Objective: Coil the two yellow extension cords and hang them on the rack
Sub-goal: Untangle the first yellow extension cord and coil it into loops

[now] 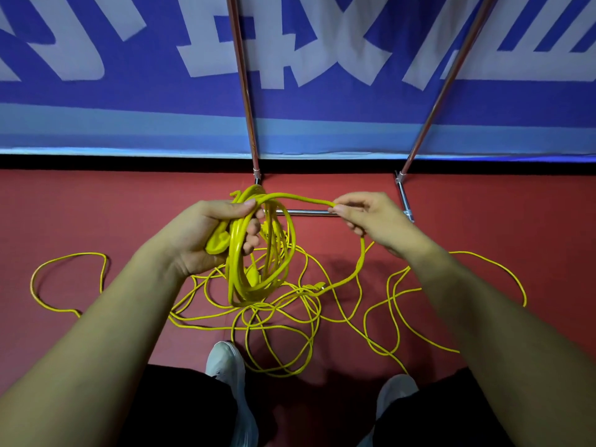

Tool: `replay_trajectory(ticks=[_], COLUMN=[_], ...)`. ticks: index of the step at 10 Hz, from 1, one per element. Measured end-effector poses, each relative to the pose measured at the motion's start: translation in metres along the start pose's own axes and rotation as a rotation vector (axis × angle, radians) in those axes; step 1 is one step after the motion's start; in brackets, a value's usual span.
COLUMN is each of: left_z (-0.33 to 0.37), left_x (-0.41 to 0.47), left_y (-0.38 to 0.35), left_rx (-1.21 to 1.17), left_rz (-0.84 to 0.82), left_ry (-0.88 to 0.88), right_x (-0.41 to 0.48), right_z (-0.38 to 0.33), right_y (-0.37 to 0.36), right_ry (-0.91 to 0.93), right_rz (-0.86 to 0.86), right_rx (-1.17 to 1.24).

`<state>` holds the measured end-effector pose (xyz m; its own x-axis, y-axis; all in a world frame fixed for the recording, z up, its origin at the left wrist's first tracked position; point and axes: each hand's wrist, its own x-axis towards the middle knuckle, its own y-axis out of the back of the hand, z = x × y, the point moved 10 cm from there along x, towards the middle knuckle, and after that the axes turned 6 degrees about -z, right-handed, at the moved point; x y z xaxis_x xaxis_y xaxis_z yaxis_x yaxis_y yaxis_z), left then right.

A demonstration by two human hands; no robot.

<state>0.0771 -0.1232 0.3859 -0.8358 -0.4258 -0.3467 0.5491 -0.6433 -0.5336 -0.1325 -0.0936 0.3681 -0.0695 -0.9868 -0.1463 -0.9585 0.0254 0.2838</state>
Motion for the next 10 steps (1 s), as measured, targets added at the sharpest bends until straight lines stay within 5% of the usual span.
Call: replay_trajectory(ticks=[3,4,7,10], left_z=[-0.011,-0.016,-0.029,-0.022], left_x=[-0.001,0.000,0.012,0.017], left_y=[0.020,0.010,-0.013,-0.022], left_rx=[0.113,0.020,0.222,0.125], left_rz=[0.043,0.085,0.083,0.001], left_ry=[0.042,0.068,0.076,-0.027], right_x=[-0.003,-0.012,-0.024,-0.025], right_z=[-0.018,-0.045,-0.081,-0.085], right_y=[-0.004,-0.010,-0.055,-0.036], right_ry=[0.038,0.131,0.240,0.226], right_rz=[-0.022,-0.056,-0.193,-0.095], right_rx=[0.069,-0.091,-0.284,-0.100])
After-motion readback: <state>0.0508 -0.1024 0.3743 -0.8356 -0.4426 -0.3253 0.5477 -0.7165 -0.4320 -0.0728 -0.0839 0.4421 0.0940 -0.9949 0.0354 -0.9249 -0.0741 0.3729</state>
